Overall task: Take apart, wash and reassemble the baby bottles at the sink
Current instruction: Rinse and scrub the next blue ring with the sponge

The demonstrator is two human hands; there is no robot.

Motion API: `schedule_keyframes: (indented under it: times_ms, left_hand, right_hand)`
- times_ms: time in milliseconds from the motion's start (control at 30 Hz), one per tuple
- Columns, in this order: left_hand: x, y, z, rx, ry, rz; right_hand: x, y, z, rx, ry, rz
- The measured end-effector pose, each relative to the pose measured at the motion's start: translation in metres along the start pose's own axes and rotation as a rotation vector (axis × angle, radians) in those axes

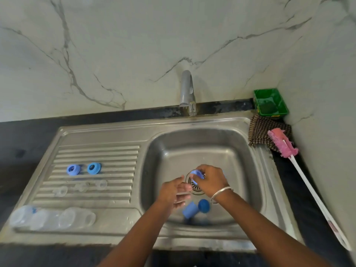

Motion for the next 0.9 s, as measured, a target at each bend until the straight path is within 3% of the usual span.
schedule_keyframes:
  times_ms: [133, 200, 267, 367, 500, 633, 800, 900]
  left_hand:
    - [0.026, -0.004, 0.004, -0.291, -0.181, 0.248]
    - [0.039, -0.006, 0.006, -0.348, -0.193, 0.274]
    - [0.050, -0.011, 0.005, -0.406, -0.239, 0.278]
    - [0.067, -0.014, 0.007, -0.502, -0.375, 0.332]
    - [0.097, -0.014, 0.009, -0.614, -0.573, 0.425]
    - [0.129, -0.021, 0.003, -0.648, -0.937, 0.565]
    - [0.154, -0.040, -0.013, -0.687, -1.065, 0.517]
    - [0.156, -0.044, -0.022, -0.762, -1.093, 0.499]
  right_hand:
    - [0.008, -0.002, -0.015, 0.129, 0.020, 0.190]
    - [0.003, -0.005, -0.018, 0.183, 0.084, 0.139]
    - [-0.004, -0.006, -0.017, 0.097, 0.191, 0.038]
    - [-0.011, -0.009, -0.021, 0.136, 0.123, 0.141]
    - [-0.031, -0.019, -0.023, -0.022, 0.227, 0.004]
    - [-0.051, -0.030, -0.051, 0.035, 0.030, 0.082]
    - [-0.083, -0.050, -0.125, 0.219, -0.014, -0.009]
    - [-0.115, -0.069, -0.165, 0.328, 0.134, -0.145]
Point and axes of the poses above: each hand's wrist, its own y-axis away from the middle knuckle, its own x-axis out of the back of the hand, z = x × y, the point moved 2 cm from there along -y, towards the middle knuckle, and after that the axes turned 2 degrees about -x, right-handed, at the moved point
